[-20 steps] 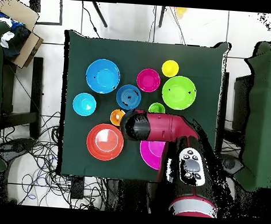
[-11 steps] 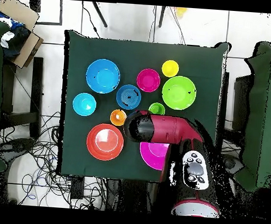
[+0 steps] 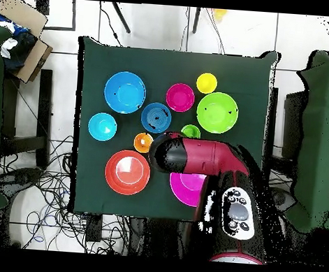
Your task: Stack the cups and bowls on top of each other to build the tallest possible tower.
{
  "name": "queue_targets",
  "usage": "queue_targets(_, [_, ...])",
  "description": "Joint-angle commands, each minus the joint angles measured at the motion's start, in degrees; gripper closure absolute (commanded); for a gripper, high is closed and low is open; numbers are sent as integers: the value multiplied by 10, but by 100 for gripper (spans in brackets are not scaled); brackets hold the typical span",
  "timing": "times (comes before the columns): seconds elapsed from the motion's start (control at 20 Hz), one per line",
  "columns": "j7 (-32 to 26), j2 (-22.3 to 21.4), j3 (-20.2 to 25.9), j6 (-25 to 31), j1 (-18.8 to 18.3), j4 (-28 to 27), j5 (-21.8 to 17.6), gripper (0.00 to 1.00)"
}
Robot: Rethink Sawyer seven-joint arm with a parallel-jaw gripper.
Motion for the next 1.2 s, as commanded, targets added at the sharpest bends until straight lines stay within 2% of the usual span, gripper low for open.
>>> queue_targets(0.05, [43, 10, 26, 43, 16, -21, 16, 0])
queue_targets(0.7, [55, 22, 20, 51, 39, -36, 26, 0])
queue_targets(0.9, [41, 2, 20, 49, 27, -17, 28, 0])
queue_targets(1.0, [44, 6, 18, 48, 33, -20, 29, 0])
queue_targets(1.1, [27, -2, 19, 26, 6, 7, 22, 0])
queue_targets(1.2, [32, 8, 20, 6, 4, 14, 19, 0])
